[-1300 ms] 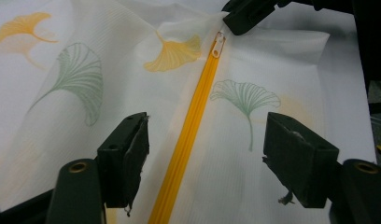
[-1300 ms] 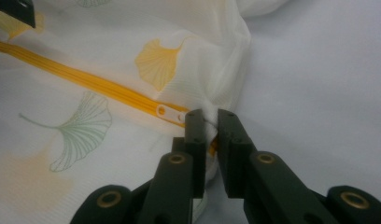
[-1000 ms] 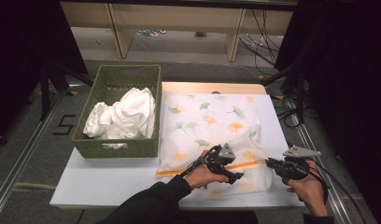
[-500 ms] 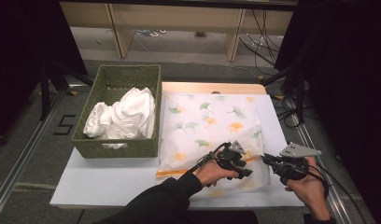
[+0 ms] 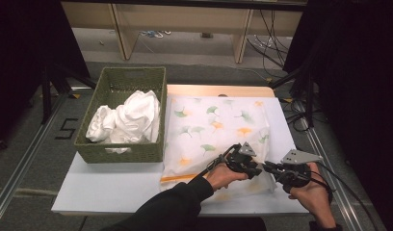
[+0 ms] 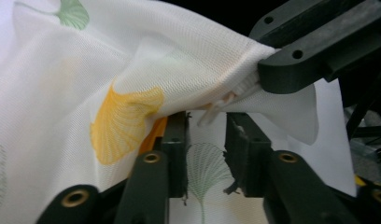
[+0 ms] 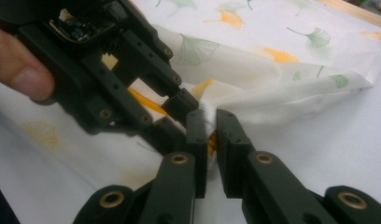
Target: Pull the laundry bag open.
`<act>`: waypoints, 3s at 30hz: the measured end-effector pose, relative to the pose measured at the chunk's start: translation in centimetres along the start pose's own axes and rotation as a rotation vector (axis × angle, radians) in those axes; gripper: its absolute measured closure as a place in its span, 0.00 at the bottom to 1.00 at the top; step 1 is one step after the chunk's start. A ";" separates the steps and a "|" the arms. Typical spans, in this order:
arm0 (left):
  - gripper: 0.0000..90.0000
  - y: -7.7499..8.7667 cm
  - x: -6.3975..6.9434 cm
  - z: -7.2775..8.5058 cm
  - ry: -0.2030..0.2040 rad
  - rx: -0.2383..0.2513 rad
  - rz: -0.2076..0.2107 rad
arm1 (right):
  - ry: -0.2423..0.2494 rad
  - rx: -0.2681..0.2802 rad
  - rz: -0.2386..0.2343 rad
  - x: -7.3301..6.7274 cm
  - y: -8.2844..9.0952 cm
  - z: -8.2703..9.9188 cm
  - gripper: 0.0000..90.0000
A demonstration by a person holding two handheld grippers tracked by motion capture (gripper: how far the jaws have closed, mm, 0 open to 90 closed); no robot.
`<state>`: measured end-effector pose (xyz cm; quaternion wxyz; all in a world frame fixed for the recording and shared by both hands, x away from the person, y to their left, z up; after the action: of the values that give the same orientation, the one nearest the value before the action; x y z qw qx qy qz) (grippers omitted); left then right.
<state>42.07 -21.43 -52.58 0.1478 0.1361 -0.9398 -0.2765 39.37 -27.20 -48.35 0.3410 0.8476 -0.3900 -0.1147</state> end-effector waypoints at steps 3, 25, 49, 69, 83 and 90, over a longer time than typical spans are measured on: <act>0.85 0.2 -0.1 -0.2 0.000 0.015 0.000 | -0.020 -0.011 -0.009 0.1 -0.4 0.5 0.94; 0.99 0.0 0.3 -0.1 -0.099 -0.023 -0.025 | -0.037 -0.042 0.006 0.6 -0.9 1.1 0.93; 0.99 1.2 -1.5 2.4 -0.142 -0.114 -0.083 | -0.045 -0.080 0.091 2.2 -0.4 2.3 0.94; 0.99 5.7 -3.5 5.6 -0.185 -0.194 -0.143 | -0.035 -0.106 0.137 3.6 -1.0 3.8 0.94; 0.99 8.4 -4.1 7.5 -0.143 -0.207 -0.157 | -0.024 -0.119 0.158 4.1 -1.3 4.4 0.94; 1.00 9.3 -4.7 8.5 -0.153 -0.228 -0.195 | -0.072 -0.140 0.173 4.1 -1.2 4.9 0.94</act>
<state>41.77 -8.19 -55.14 0.0628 0.1875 -0.8931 -0.4040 40.59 -32.04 -52.46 0.3936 0.7803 -0.4648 -0.1422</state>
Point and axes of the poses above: each handheld gripper's, and its own axes: y roughly backward along the jaws, z roughly out of its underside, x roughly to its right, the point moved 10 cm from there along -y, roughly forward along the jaws, and after that the axes turned 2 degrees about -x, right-handed, at the moved point
